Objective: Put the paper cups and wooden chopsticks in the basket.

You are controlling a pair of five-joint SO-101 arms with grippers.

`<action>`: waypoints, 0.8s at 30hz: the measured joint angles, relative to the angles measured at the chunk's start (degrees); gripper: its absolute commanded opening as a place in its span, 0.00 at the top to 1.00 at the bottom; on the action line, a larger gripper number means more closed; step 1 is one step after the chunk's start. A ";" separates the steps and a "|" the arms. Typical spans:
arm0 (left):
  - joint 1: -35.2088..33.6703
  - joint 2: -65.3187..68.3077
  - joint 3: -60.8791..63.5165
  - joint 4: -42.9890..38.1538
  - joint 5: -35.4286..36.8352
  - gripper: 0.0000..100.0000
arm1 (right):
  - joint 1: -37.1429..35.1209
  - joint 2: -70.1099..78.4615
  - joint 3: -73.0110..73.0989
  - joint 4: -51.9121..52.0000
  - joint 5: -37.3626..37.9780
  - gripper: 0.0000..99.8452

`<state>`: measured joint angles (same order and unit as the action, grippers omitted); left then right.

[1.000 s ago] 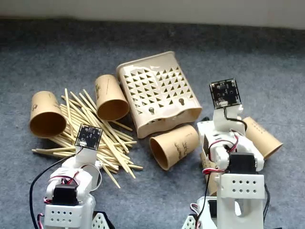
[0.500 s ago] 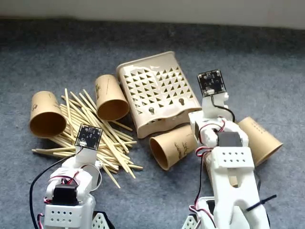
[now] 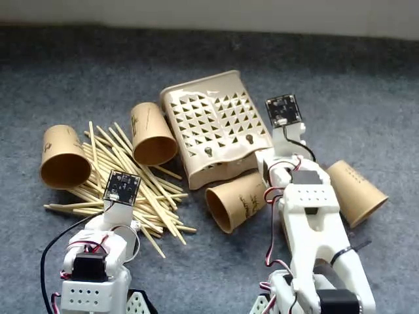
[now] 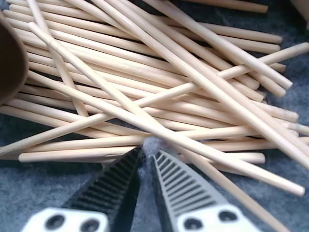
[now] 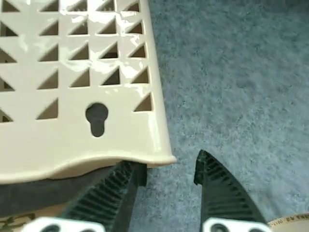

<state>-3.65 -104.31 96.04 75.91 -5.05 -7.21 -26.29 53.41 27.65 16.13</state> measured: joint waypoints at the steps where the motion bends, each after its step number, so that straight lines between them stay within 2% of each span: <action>1: 0.00 0.00 0.00 0.00 0.00 0.98 | 0.00 1.05 0.00 -1.05 0.00 0.83; 8: 0.00 0.00 0.00 0.00 0.00 0.98 | -0.18 3.96 0.00 -3.87 0.00 0.84; 14: 0.00 0.00 0.00 0.00 0.00 0.98 | -0.09 3.96 0.00 -4.31 0.00 1.00; 21: 0.00 0.00 0.00 0.00 0.00 0.98 | -0.35 2.90 0.26 -4.31 -0.26 0.99; 24: 0.00 0.00 0.00 0.00 0.00 0.98 | -0.35 -1.23 1.76 -3.43 -2.64 0.99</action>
<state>-3.65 -104.31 96.04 75.91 -5.05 -7.56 -27.52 55.16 24.22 13.49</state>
